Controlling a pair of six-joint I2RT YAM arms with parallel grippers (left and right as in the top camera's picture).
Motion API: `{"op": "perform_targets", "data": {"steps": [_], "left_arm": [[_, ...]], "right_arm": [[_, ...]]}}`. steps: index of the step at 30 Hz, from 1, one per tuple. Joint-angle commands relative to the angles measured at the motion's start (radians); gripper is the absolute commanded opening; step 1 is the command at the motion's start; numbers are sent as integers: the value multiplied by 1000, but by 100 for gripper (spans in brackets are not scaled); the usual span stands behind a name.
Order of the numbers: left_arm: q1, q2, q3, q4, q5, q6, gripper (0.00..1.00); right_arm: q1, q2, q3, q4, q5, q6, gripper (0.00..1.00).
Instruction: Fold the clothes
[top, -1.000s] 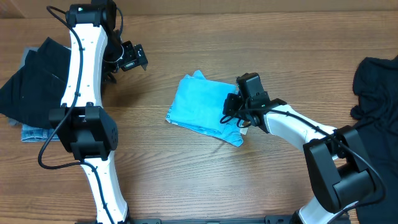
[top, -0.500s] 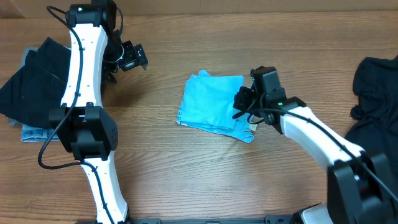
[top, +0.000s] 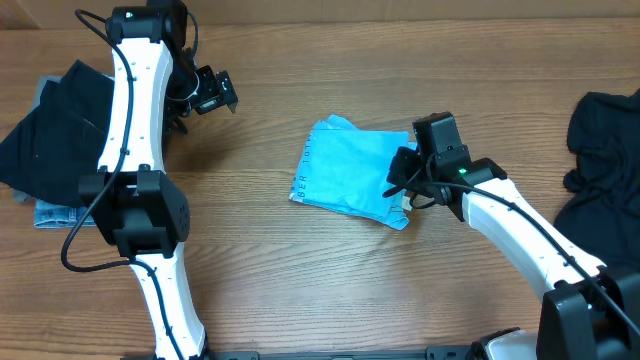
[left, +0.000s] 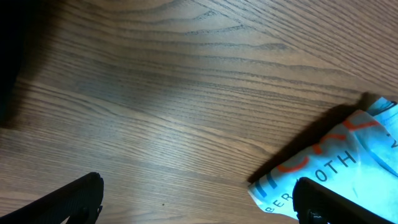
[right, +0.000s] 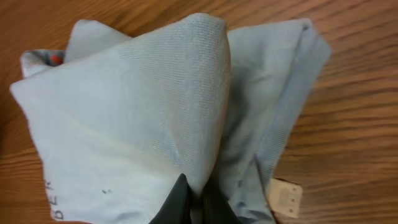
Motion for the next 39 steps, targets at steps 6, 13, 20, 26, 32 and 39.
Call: {"op": "perform_targets", "data": {"steps": [6, 13, 20, 26, 32, 39], "left_arm": [[-3, -19, 21, 2, 8, 2, 100], [-3, -19, 21, 2, 8, 2, 100], [-3, -19, 21, 2, 8, 2, 100], [-3, -19, 21, 2, 8, 2, 100], [-3, -19, 21, 2, 8, 2, 100], [-3, -19, 21, 2, 8, 2, 100]], "right_arm": [[-8, -20, 12, -24, 101, 30, 4], [-8, -19, 11, -61, 137, 63, 4], [-8, -19, 11, -67, 165, 64, 4], [-8, -19, 11, -90, 203, 90, 4], [-8, -16, 2, -101, 236, 117, 4], [-8, 8, -2, -117, 279, 135, 4]]}}
